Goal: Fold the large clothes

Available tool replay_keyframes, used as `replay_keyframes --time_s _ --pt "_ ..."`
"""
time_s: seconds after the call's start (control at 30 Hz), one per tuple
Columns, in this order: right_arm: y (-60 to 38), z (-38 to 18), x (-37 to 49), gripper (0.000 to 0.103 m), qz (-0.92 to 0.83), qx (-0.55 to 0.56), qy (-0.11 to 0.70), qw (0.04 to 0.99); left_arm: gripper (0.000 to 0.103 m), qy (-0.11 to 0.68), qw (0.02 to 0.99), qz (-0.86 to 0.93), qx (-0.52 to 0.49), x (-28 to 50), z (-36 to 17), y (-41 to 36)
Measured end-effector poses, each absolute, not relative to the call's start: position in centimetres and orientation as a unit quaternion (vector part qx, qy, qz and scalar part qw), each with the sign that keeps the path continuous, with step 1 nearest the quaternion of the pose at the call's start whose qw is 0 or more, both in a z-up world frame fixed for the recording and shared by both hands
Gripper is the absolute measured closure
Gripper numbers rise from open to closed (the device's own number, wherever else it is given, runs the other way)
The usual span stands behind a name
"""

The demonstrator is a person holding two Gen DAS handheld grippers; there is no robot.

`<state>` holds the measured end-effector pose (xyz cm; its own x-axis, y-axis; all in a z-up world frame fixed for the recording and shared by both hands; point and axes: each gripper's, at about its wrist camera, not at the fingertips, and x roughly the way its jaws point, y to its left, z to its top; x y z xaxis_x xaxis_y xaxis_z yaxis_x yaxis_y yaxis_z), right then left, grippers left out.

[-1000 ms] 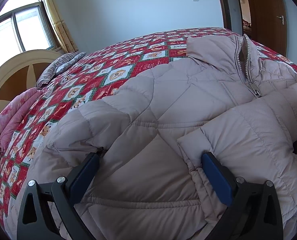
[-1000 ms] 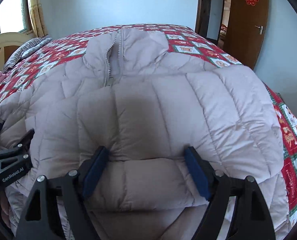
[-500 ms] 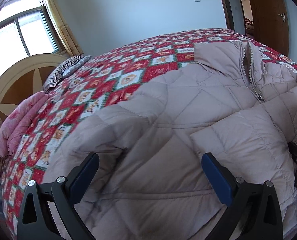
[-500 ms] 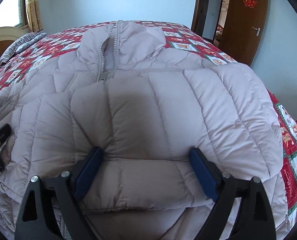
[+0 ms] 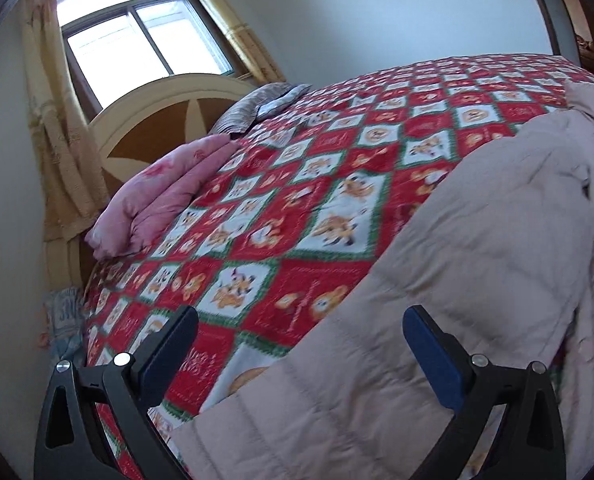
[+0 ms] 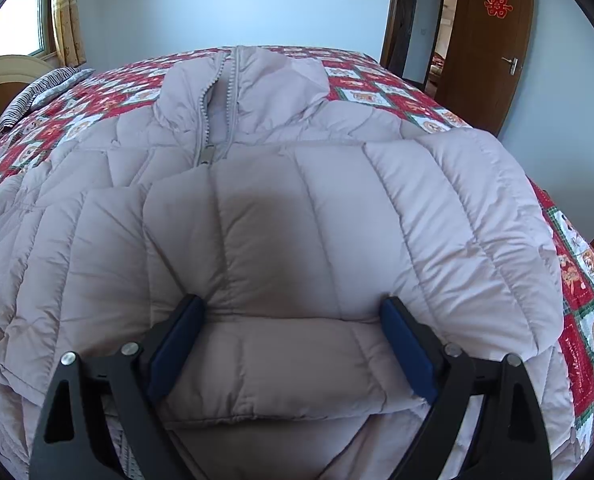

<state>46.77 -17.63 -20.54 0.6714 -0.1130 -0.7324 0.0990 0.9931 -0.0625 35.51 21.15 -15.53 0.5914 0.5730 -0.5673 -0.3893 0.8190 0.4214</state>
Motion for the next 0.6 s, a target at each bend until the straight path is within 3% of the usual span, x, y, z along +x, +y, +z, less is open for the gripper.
replay_keyframes --time_s 0.27,0.6 --pt "-17.7 -20.5 46.6 0.010 -0.059 -0.007 0.398 0.916 0.001 0.392 0.871 0.293 0.045 29.4 -17.4 27.2" --pt "-17.8 -20.4 46.5 0.009 -0.059 -0.007 0.397 0.916 0.001 0.397 0.871 0.288 -0.015 26.4 -18.6 28.6"
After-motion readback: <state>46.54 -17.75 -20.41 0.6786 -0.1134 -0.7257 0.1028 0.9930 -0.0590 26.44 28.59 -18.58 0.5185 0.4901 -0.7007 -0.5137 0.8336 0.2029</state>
